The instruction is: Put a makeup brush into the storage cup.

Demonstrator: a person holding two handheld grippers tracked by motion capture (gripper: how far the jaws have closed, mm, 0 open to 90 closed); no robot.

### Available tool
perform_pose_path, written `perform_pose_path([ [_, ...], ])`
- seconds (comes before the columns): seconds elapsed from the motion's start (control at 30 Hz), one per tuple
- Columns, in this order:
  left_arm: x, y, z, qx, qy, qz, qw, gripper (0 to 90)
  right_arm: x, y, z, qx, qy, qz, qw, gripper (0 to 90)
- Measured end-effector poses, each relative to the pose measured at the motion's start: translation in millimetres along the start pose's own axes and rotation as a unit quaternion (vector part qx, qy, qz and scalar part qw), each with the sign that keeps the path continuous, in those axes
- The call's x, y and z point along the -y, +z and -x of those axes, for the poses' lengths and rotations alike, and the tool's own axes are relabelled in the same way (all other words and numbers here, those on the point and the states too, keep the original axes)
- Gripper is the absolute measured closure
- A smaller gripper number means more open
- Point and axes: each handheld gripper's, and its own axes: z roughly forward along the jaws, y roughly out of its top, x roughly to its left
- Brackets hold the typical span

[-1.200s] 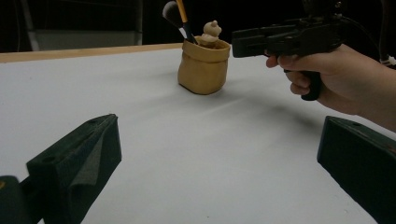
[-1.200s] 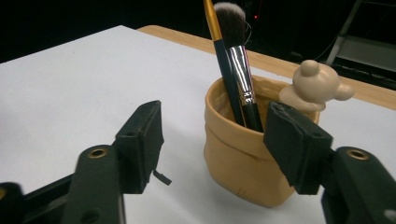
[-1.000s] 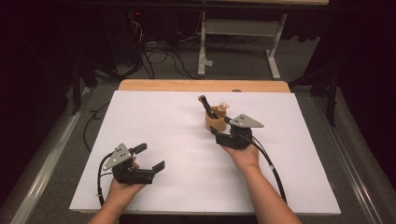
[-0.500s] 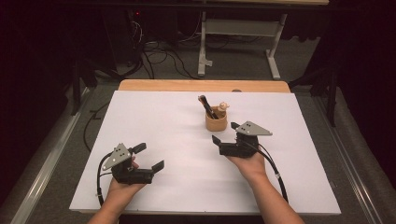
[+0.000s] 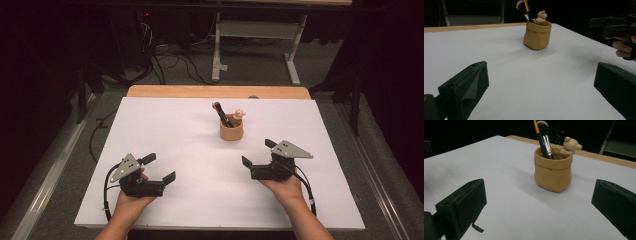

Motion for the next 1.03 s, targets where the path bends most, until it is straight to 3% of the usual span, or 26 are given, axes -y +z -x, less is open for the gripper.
perform_pose_path([
  [0.3,-1.1,-0.7,2.8,-0.003,0.006,-0.001,1.0,0.3,14.2,-37.5,4.7,0.015,-0.008,0.022,0.9996,1.0],
  [0.63,-1.4,0.6,7.8,-0.001,0.012,-0.005,0.9999,0.2,28.9,-64.4,9.1,0.04,-0.003,0.042,0.9983,1.0],
  [0.87,-1.5,0.7,8.5,0.0,0.014,-0.007,0.9999,0.2,30.5,-67.0,7.5,0.043,-0.004,0.044,0.9981,1.1],
  [1.03,-1.8,0.6,8.0,0.001,0.015,-0.008,0.9999,0.2,32.2,-63.1,3.6,0.041,-0.02,0.034,0.9984,1.1],
])
